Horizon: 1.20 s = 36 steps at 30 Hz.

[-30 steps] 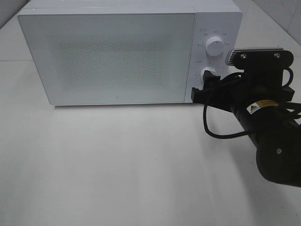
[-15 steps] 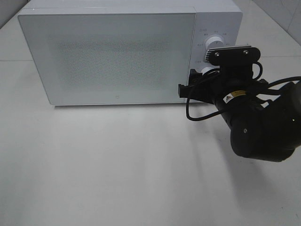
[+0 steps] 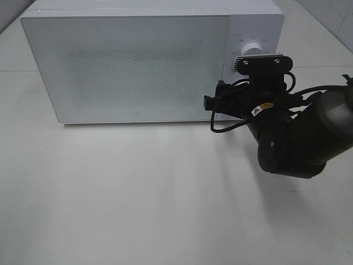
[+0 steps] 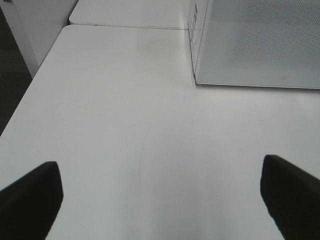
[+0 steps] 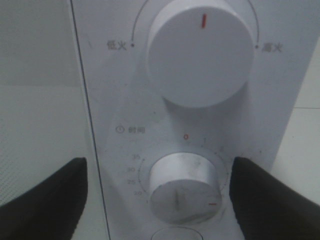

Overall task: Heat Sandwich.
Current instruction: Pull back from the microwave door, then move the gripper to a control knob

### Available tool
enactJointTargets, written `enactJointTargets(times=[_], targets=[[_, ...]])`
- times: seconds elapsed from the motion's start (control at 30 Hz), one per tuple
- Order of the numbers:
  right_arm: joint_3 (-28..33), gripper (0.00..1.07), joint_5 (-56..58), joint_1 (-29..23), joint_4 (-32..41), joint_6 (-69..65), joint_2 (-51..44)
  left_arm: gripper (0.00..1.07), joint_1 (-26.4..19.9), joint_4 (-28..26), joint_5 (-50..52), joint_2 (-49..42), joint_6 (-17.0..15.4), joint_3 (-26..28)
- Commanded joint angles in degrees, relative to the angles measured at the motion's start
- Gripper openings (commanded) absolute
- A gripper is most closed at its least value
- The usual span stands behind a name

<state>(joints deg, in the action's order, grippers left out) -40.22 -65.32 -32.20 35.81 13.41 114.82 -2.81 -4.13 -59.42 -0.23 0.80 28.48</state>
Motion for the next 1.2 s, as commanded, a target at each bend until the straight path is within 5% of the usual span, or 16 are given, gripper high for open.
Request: enactJointTargets(times=[0.03, 0.5, 0.67, 0.73, 0.87, 1.2], targets=[[-0.5, 0.76, -0.1, 0.2, -0.6, -0.4, 0.3, 1.03, -0.2, 0.2, 0.1, -1.6, 0.1, -0.1], [-0.5, 0.66, -0.4, 0.2, 0.7, -0.5, 0.9, 1.03, -0.2, 0.2, 0.1, -1.6, 0.1, -0.1], [-0.5, 0.39, -1.3, 0.2, 1.0, -0.5, 0.9, 1.03, -0.2, 0.2, 0.1, -1.6, 0.1, -0.1], [-0.5, 0.21, -1.9, 0.2, 1.5, -0.3, 0.9, 1.03, -0.2, 0.2, 0.1, -1.6, 0.1, -0.1], [-0.5, 0.06, -2.6, 0.2, 2.3, -0.3, 0.9, 1.03, -0.2, 0.2, 0.1, -1.6, 0.1, -0.1], [-0.5, 0.07, -3.6, 0.2, 2.4, 0.2, 0.9, 1.03, -0.2, 0.2, 0.1, -1.6, 0.1, -0.1]])
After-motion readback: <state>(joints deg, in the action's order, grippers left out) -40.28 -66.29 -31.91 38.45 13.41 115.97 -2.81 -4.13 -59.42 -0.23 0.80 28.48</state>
